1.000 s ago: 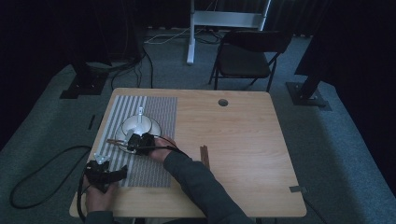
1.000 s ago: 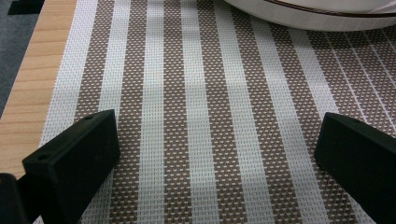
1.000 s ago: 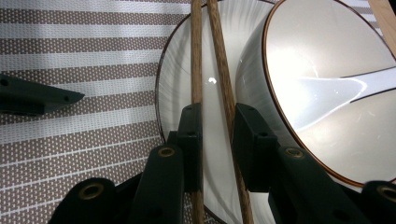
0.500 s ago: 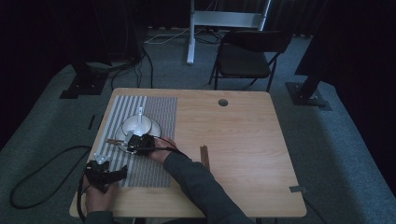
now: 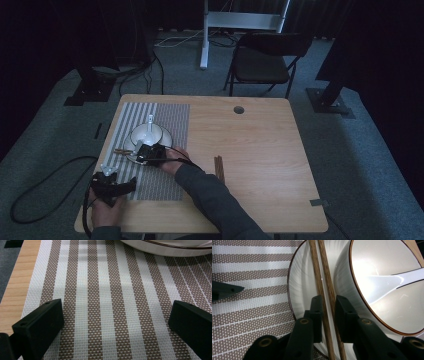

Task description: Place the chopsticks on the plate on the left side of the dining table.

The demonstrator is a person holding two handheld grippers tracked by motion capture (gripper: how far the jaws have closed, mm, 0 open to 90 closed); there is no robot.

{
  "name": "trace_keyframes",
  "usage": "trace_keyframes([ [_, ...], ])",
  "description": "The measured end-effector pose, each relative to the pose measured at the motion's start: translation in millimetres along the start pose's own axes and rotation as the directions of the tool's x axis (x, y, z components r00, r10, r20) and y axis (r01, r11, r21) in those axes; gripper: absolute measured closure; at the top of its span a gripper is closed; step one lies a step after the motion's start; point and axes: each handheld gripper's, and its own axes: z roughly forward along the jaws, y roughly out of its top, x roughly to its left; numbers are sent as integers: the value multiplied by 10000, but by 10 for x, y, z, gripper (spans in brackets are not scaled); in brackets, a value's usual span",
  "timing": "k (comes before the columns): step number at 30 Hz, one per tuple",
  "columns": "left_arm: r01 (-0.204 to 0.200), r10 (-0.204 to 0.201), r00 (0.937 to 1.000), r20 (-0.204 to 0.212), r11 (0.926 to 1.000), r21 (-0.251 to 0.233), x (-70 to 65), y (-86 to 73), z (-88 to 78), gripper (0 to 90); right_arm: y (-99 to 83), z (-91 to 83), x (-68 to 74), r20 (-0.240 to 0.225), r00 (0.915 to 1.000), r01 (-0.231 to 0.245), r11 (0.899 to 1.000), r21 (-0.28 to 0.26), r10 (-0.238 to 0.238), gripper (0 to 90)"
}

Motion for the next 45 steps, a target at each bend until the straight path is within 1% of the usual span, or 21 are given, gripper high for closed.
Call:
trace_keyframes([
  [11,0,0,10000,4,10000,12,0,0,-1,2,-34,-13,-5,36,9999,-110,9999,-3,110,832],
  [15,1,-1,10000,4,10000,10,0,0,-1,2,-34,-15,-1,47,9999,-149,9999,-8,149,834],
  [22,-12,12,10000,-4,10000,1,1,0,0,2,-29,-11,-7,162,9988,-463,9989,9,463,838],
  [35,-1,1,10000,4,10000,10,0,0,-1,3,-40,-11,8,269,9985,-479,9988,-45,480,829],
  [40,5,-5,10000,4,10000,9,0,0,-1,3,-64,-17,13,273,9990,-346,9994,-61,347,815],
  [42,3,-3,10000,6,10000,12,0,0,-1,2,-79,-27,24,370,9990,-255,9997,-52,257,806],
  [45,8,-8,10000,6,10000,10,-1,0,-1,2,-104,-49,21,382,9991,-159,9998,-83,162,797],
])
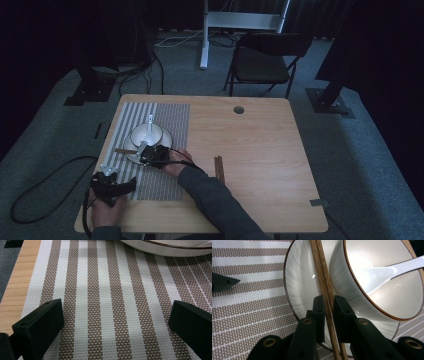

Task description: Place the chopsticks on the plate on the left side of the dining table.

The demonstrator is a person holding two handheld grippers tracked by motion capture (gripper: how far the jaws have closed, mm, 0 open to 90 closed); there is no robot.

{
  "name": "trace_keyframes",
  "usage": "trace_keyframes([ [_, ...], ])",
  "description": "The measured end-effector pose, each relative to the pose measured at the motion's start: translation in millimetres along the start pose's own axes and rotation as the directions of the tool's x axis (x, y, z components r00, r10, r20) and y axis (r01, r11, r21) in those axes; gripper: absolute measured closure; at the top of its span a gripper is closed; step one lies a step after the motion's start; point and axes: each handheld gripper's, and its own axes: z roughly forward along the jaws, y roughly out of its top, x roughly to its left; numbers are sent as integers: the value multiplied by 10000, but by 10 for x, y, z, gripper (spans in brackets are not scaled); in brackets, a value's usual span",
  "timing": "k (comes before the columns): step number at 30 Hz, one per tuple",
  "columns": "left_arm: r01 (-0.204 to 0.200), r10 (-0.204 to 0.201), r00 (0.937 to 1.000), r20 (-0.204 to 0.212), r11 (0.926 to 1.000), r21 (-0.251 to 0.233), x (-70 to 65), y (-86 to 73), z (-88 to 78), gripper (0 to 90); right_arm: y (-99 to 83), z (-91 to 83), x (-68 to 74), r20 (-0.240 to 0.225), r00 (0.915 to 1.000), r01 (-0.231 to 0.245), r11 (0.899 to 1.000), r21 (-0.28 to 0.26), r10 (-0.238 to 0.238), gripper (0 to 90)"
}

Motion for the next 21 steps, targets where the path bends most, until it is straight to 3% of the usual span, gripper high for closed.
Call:
trace_keyframes([
  [10,-21,21,10000,-1,10000,16,1,0,-1,3,-151,-202,-93,-1,9998,-181,9991,-384,181,772],
  [19,-45,45,10000,-13,10000,10,3,0,-1,3,-446,-419,-340,113,9938,-1093,9917,-677,1103,771],
  [21,-49,49,10000,-13,10000,20,3,0,-2,3,-562,-473,-445,152,9878,-1538,9857,-685,1552,771],
])
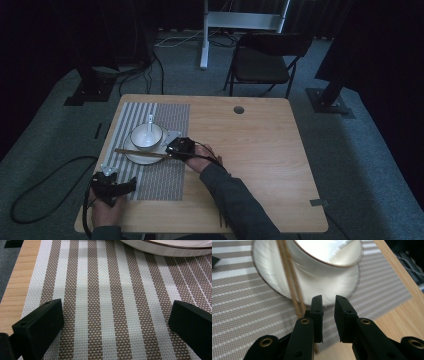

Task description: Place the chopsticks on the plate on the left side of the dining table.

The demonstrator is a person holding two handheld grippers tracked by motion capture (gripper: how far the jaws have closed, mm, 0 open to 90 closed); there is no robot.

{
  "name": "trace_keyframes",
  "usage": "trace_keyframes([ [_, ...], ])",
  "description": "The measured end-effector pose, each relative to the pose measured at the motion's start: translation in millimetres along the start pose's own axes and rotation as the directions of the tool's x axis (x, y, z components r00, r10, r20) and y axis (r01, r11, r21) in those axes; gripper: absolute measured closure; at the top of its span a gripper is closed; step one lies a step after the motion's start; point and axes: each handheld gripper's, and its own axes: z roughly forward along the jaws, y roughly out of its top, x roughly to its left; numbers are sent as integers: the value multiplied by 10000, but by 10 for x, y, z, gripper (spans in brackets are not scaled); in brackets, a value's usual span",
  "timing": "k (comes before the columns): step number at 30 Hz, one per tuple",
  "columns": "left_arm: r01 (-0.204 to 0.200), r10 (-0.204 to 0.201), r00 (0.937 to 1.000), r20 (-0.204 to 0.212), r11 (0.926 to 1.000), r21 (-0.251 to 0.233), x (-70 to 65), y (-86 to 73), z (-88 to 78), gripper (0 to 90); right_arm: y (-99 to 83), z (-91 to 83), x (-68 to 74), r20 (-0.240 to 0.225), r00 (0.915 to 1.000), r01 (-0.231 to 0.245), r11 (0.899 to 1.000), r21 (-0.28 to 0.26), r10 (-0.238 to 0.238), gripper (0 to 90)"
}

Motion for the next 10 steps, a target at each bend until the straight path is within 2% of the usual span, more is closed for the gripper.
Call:
trace_keyframes([
  [10,20,-20,10000,8,10000,-7,-1,-1,1,2,-271,-178,-393,472,9947,-919,9957,76,914,768],
])
